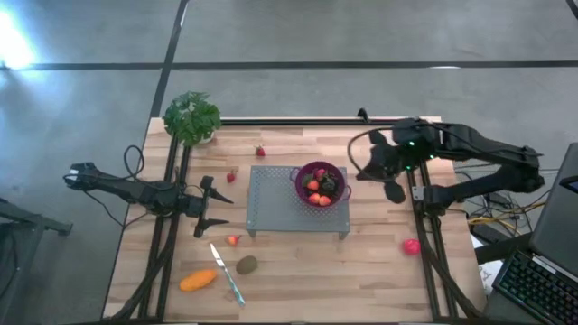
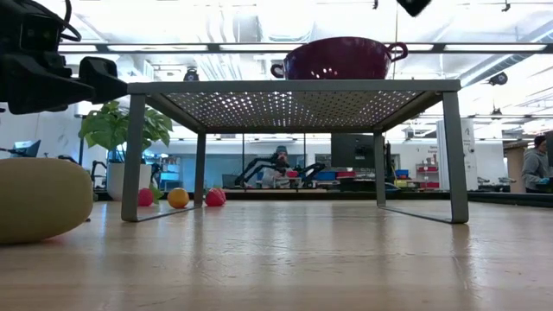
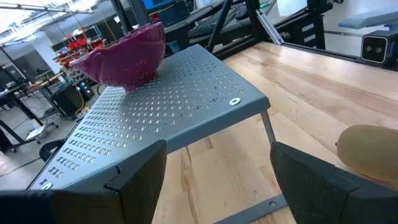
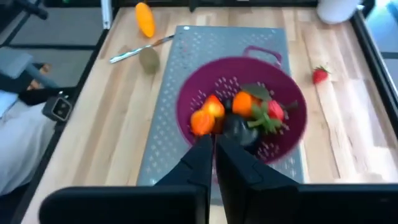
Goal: Pick & Place Fruit
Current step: Put the strawberry in the purple strainer bowl on the shelf
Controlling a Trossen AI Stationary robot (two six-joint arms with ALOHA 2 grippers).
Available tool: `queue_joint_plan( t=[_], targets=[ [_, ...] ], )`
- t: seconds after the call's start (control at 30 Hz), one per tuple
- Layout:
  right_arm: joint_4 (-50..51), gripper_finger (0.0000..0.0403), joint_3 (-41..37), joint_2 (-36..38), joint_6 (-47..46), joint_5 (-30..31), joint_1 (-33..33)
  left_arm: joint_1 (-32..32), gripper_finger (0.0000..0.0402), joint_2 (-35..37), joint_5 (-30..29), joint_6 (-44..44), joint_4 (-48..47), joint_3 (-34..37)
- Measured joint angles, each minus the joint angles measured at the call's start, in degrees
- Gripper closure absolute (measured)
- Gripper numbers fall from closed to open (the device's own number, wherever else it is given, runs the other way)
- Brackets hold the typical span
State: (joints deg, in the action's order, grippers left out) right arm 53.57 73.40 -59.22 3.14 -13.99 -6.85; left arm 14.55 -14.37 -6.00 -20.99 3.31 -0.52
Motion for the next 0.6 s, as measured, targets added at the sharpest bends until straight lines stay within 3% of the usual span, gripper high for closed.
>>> queue_joint_plan(
  t=[0.3, 0.6],
  targets=[
    [-2.97, 0.0394, -14.19, 13.41, -2.65, 0.65, -0.02, -0.01, 0.0110, 0.00, -0.01, 0.00, 0.00, 0.00],
    [-13.75, 0.0394, -25.36, 25.10, 1.31, 0.65, -0.04, 0.00, 0.0110, 0.00, 0.00, 0.00, 0.00, -0.02]
  ],
)
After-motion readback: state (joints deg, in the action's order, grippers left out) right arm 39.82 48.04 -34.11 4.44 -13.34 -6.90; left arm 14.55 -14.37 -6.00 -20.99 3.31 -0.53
